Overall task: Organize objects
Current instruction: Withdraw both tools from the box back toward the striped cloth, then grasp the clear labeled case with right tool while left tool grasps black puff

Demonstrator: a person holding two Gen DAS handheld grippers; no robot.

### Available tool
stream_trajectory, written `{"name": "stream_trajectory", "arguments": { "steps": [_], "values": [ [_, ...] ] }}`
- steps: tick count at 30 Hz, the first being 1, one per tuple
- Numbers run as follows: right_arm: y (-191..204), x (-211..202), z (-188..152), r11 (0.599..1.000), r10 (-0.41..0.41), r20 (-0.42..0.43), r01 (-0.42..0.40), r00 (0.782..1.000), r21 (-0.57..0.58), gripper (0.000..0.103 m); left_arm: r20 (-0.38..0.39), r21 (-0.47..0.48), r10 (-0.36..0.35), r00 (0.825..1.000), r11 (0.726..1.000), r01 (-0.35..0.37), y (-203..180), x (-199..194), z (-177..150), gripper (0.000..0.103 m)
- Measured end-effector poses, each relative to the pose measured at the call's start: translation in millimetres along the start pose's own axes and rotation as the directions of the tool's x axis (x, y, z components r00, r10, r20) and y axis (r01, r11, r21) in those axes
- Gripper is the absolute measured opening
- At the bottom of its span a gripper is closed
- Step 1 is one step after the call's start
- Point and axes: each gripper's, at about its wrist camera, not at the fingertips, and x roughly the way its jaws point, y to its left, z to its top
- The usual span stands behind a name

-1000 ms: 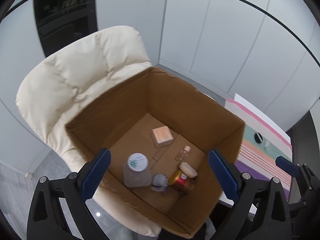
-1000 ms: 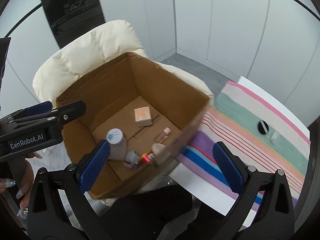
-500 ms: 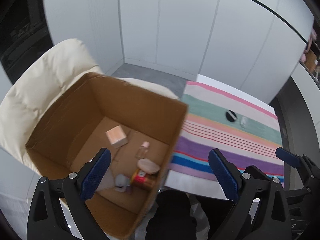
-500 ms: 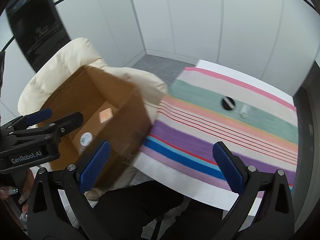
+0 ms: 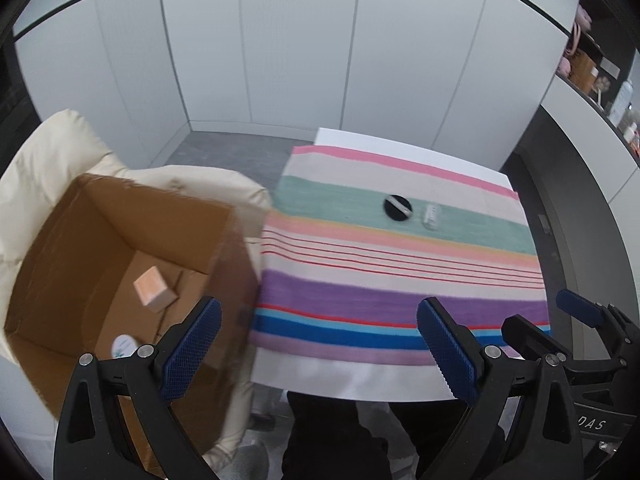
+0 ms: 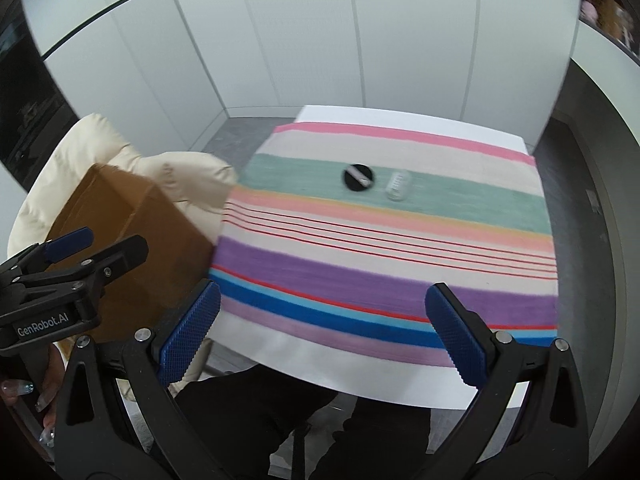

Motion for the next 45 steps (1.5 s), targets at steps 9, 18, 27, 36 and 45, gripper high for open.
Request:
{"name": "stream_trajectory", "arguments": {
  "steps": [9, 18, 27, 36, 45],
  "values": [
    [-43, 16, -3, 0.998, -0.027, -0.019, 0.028, 0.999, 0.048, 0.103, -0.03, 0.042, -0.022, 0.999, 0.999, 0.023, -32, 32, 10, 0.099],
    [-72, 79, 7, 0.997, -0.038, -0.06, 0.042, 0.997, 0.061, 0.103, -0.046, 0.088, -0.015, 0.999, 0.996, 0.019, -52, 94, 35, 0.099],
    [-96, 193, 41, 0.998, -0.063, -0.055, 0.062, 0.997, -0.014, 0.103, -0.143, 0.047, -0.019, 0.989, 0.999, 0.026, -46, 203, 60, 0.099],
    [-119, 276, 72, 0.993, -0.103, -0.048, 0.1, 0.994, -0.066, 0.096, -0.193, 0.074, -0.038, 0.98, 0.996, 0.053, -64, 268, 59, 0.099],
    [-132, 271, 76, 0.986, -0.132, 0.038, 0.135, 0.991, -0.095, 0.044, -0.161, 0.156, -0.094, 0.982, 0.981, 0.12, -106, 297, 65, 0.098]
  ]
}}
